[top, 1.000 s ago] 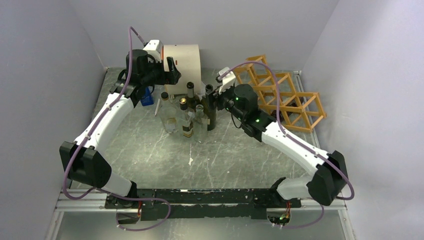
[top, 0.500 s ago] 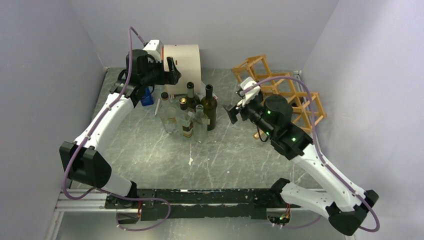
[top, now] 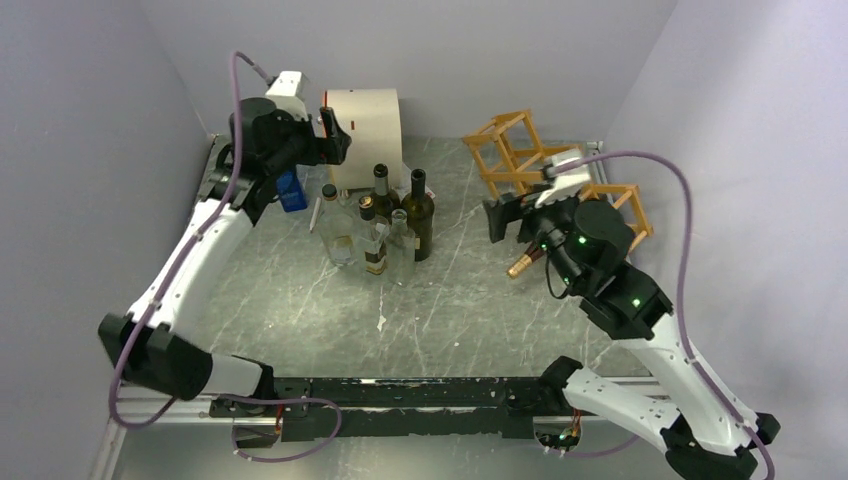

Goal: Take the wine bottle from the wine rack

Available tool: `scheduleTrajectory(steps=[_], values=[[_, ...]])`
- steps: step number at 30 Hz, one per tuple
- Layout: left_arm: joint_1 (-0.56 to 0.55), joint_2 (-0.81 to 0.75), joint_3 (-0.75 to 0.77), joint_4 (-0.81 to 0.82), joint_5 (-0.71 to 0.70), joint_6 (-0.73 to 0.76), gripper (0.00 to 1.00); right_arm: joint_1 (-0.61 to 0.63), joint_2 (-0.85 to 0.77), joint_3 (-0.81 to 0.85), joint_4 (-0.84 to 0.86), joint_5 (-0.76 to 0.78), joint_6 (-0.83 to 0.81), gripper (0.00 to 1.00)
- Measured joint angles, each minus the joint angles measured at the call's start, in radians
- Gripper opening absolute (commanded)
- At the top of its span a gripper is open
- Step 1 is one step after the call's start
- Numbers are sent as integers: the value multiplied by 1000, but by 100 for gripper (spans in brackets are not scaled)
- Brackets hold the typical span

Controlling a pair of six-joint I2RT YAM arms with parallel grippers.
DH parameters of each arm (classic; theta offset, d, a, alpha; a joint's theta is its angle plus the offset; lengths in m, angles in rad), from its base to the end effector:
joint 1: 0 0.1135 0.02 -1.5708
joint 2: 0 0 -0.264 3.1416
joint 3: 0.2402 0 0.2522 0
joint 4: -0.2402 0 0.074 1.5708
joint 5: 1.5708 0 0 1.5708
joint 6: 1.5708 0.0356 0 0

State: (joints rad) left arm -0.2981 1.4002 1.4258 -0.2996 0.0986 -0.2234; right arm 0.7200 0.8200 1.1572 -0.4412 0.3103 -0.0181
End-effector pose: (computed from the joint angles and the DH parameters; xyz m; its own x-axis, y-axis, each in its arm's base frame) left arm 0.3086 -0.0985 0.4103 -0.3370 -0.1271 -0.9329 0.3161 0.9181 -0.2393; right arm 0.1263 0.0964 0.4330 -0.0708 -0.0850 -0.9939 -0.4009 0.9148 -0.0497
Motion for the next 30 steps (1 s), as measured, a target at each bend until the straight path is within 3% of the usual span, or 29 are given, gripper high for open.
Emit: scheduleTrajectory(steps=[9,16,30], values=[[0,-320,61,-4,-116,79,99,0,-166,103,13,294,108,100],[0,-570,80,3,-121,81,99,0,-225,139,57,329,86,100],[-1,-618,107,-95,-129,90,99,0,-230,138,82,316,69,100]])
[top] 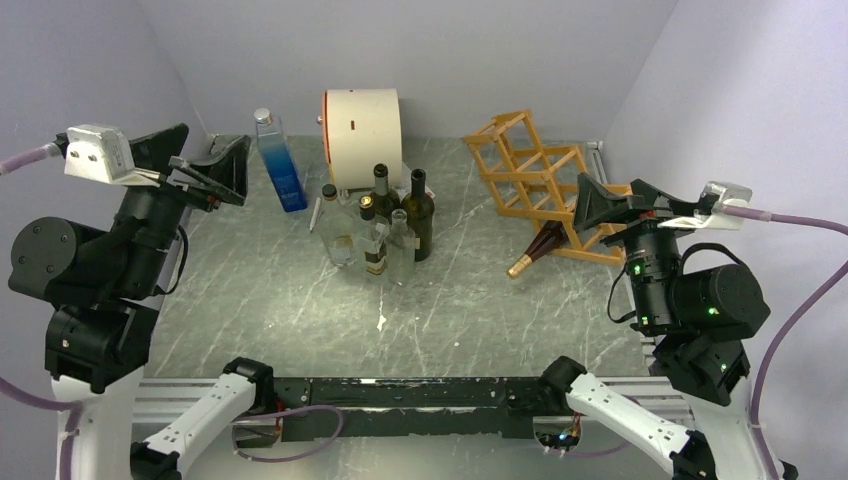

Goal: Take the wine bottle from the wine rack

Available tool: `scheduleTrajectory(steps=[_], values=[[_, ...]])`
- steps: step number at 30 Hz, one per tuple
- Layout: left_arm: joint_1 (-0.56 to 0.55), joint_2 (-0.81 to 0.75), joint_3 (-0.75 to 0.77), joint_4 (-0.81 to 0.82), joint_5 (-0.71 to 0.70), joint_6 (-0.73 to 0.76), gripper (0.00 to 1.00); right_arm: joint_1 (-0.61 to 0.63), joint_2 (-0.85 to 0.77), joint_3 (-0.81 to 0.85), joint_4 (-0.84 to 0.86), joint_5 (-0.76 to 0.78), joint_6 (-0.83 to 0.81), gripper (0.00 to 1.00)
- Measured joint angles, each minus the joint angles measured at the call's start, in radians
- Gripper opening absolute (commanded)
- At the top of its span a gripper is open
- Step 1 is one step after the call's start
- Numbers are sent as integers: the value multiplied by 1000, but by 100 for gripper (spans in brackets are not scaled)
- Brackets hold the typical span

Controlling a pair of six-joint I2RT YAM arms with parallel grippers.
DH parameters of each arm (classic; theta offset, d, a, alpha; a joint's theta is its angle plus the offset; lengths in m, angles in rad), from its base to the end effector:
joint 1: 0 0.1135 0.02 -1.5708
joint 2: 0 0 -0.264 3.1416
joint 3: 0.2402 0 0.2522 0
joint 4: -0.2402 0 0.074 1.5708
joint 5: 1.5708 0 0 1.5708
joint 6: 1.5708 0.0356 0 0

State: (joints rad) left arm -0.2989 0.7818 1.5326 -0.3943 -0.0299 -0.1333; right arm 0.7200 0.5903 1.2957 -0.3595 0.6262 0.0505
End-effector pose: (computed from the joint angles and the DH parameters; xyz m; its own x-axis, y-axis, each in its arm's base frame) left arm 0.0706 -0.0206 0.5487 0.2950 -0.2299 -0.9274 0.3095 0.9413 -0.1349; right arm 0.0476 0.0140 0.4998 0.2485 0.2724 -0.9295 -0.1325 0.9602 0.2459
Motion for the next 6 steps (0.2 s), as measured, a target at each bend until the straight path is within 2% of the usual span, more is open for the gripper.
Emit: scheduleTrajectory(steps=[6], values=[[0,-10,2,-25,-16,7,99,0,-1,-22,32,8,-6,100]])
